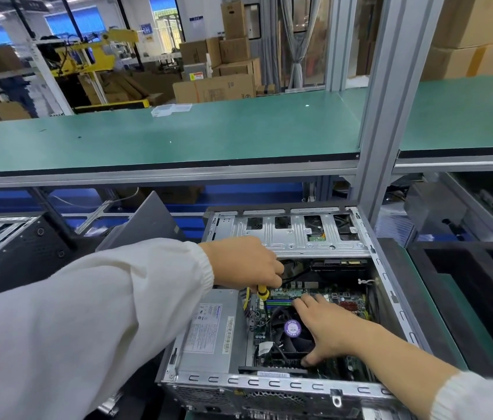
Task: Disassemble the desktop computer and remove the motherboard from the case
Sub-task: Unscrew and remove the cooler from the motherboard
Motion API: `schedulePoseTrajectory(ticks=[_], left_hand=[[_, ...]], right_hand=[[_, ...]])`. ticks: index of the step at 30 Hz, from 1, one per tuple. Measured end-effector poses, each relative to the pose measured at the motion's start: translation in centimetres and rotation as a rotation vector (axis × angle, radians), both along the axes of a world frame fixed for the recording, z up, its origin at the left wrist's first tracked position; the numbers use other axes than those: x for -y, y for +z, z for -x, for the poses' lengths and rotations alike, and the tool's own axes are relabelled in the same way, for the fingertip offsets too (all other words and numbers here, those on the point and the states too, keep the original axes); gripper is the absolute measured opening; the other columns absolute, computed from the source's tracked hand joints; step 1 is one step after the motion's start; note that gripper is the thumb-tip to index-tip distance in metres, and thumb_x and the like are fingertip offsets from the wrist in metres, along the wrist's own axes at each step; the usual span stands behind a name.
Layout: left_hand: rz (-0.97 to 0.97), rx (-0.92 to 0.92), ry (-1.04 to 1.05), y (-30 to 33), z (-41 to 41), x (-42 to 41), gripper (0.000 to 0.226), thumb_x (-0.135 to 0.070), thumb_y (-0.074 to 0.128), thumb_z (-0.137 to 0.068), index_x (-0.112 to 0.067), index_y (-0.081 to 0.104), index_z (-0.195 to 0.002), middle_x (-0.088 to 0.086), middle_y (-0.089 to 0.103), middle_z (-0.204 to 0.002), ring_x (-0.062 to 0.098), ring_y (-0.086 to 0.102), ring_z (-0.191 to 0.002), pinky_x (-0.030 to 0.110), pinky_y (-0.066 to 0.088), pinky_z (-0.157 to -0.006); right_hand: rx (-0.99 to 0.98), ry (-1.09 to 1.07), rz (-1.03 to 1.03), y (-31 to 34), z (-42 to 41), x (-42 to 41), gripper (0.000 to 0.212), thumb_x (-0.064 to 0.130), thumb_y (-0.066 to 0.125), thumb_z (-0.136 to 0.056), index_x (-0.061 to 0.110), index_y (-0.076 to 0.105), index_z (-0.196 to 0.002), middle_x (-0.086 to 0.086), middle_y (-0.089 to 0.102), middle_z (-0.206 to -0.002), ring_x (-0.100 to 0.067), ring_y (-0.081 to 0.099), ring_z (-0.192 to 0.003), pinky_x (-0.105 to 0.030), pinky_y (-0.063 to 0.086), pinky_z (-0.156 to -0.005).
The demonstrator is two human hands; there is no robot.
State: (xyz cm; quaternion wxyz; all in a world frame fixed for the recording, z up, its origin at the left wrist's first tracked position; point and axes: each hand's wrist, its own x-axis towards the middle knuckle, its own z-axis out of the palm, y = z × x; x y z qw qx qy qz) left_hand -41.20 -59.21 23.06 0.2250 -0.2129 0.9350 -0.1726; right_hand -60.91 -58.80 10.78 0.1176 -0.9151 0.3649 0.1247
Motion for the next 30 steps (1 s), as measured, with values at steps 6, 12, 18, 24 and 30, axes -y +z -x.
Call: schedulePoseTrajectory(ticks=[6,12,18,24,30], left_hand=[[0.045,0.04,-0.011,-0.3,0.6,-0.1,0.014,-0.013,0.063,-0.085,-0.02,0.06,-0.097,-0.007,0.063,-0.089,0.017,0.055,-0.089,0.028,0.028,-0.064],[0.028,0.153,0.183,-0.1,0.4,-0.3,0.018,-0.03,0.058,-0.093,-0.014,0.062,-0.086,-0.003,0.062,-0.074,0.021,0.063,-0.074,0.034,0.051,-0.07],[-0.113,0.131,0.54,0.2,1.0,0.3,0.04,-0.048,0.052,-0.094,-0.013,0.052,-0.076,-0.004,0.045,-0.061,0.02,0.052,-0.062,0.029,0.039,-0.057],[-0.053,0.144,0.461,-0.2,0.6,0.5,0.03,-0.039,0.051,-0.097,-0.012,0.065,-0.094,-0.001,0.06,-0.094,0.02,0.06,-0.084,0.03,0.037,-0.056],[0.019,0.034,0.01,-1.0,-1.1,-0.4,0.027,-0.003,0.058,-0.088,-0.013,0.051,-0.112,0.001,0.06,-0.098,0.021,0.056,-0.088,0.03,0.037,-0.064]], right_hand=[[0.044,0.094,0.095,-0.7,-1.9,-0.4,0.102,0.059,0.069,-0.069,0.007,0.023,-0.143,-0.013,0.036,-0.141,-0.03,0.036,-0.128,-0.041,0.03,-0.109],[0.044,0.083,0.116,-0.8,-2.1,-0.1,0.093,0.061,0.071,-0.064,0.008,0.035,-0.133,-0.008,0.046,-0.129,-0.026,0.045,-0.118,-0.039,0.034,-0.106],[0.027,0.086,0.101,-0.4,-2.1,-0.3,0.087,0.057,0.071,-0.066,0.008,0.035,-0.128,-0.008,0.044,-0.125,-0.027,0.044,-0.116,-0.04,0.035,-0.103],[0.047,0.06,0.058,-1.0,-2.0,-0.1,0.093,0.057,0.072,-0.065,0.011,0.029,-0.134,-0.006,0.041,-0.131,-0.025,0.042,-0.119,-0.037,0.038,-0.101],[0.08,0.069,0.015,-1.4,-1.4,0.1,0.104,0.06,0.07,-0.065,0.013,0.02,-0.143,-0.007,0.033,-0.142,-0.025,0.035,-0.128,-0.04,0.033,-0.109]])
